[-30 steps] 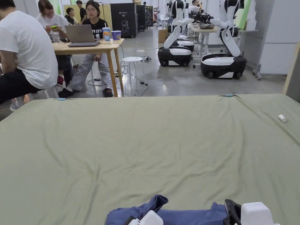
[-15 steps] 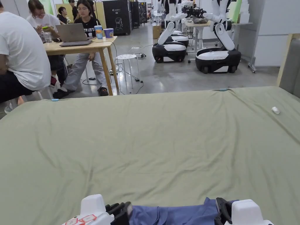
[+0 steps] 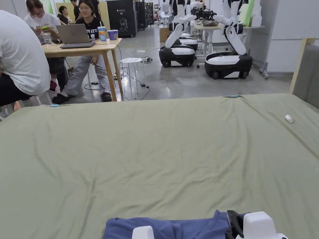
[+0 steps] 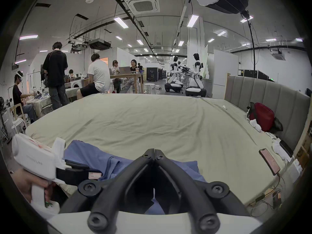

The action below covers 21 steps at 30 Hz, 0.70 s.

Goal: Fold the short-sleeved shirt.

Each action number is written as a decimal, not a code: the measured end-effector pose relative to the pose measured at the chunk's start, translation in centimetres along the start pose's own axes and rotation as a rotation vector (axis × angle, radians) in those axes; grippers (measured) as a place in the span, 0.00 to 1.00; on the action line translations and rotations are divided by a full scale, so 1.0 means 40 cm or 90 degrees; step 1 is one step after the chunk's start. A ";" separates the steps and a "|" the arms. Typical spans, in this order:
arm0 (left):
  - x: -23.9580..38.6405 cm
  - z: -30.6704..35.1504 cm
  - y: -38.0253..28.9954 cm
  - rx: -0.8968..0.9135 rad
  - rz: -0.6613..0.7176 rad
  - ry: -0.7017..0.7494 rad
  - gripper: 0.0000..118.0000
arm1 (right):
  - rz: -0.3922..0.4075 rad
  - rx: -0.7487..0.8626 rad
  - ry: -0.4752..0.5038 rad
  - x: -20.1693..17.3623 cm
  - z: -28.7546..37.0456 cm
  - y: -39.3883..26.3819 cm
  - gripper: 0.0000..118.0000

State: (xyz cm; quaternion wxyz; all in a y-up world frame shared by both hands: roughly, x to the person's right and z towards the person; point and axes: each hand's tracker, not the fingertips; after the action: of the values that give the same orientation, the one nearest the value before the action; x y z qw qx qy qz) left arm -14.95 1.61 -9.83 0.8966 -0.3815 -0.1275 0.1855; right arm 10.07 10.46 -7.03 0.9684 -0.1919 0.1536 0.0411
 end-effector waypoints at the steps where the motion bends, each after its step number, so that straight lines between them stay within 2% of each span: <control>1: 0.002 0.000 0.003 0.001 -0.007 0.001 0.00 | 0.001 0.000 -0.001 0.000 0.000 -0.001 0.00; 8: 0.015 0.087 0.036 0.084 -0.013 -0.013 0.00 | 0.003 -0.006 0.001 -0.008 0.000 -0.004 0.00; 12: -0.042 0.180 0.011 0.146 0.044 -0.019 0.00 | 0.008 -0.003 0.008 -0.018 0.007 0.002 0.00; 14: -0.095 0.203 -0.010 0.145 0.087 0.018 0.00 | 0.017 -0.003 0.010 -0.021 0.006 0.001 0.00; 15: -0.118 0.213 -0.022 0.136 0.079 0.042 0.00 | 0.021 -0.006 0.011 -0.023 0.001 0.000 0.00; 17: -0.157 0.232 -0.036 0.145 0.113 0.035 0.02 | 0.022 -0.010 0.012 -0.029 -0.006 0.001 0.00; 18: -0.175 0.251 -0.038 0.161 0.137 0.018 0.15 | 0.020 -0.008 0.015 -0.032 -0.006 0.003 0.00; 19: -0.191 0.269 -0.040 0.186 0.151 0.010 0.39 | 0.019 -0.007 0.019 -0.037 -0.004 0.006 0.00; 20: -0.202 0.286 -0.042 0.212 0.156 0.022 0.76 | 0.020 -0.005 0.020 -0.042 -0.002 0.007 0.00; 21: -0.214 0.298 -0.042 0.231 0.160 0.047 0.99 | 0.023 -0.002 0.023 -0.046 0.000 0.008 0.00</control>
State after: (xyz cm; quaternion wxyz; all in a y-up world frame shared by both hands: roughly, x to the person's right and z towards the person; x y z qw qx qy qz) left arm -26.66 4.44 -1.30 0.9245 -0.2330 -0.0109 0.3015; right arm 8.27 10.74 -6.56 0.9644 -0.1911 0.1745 0.0553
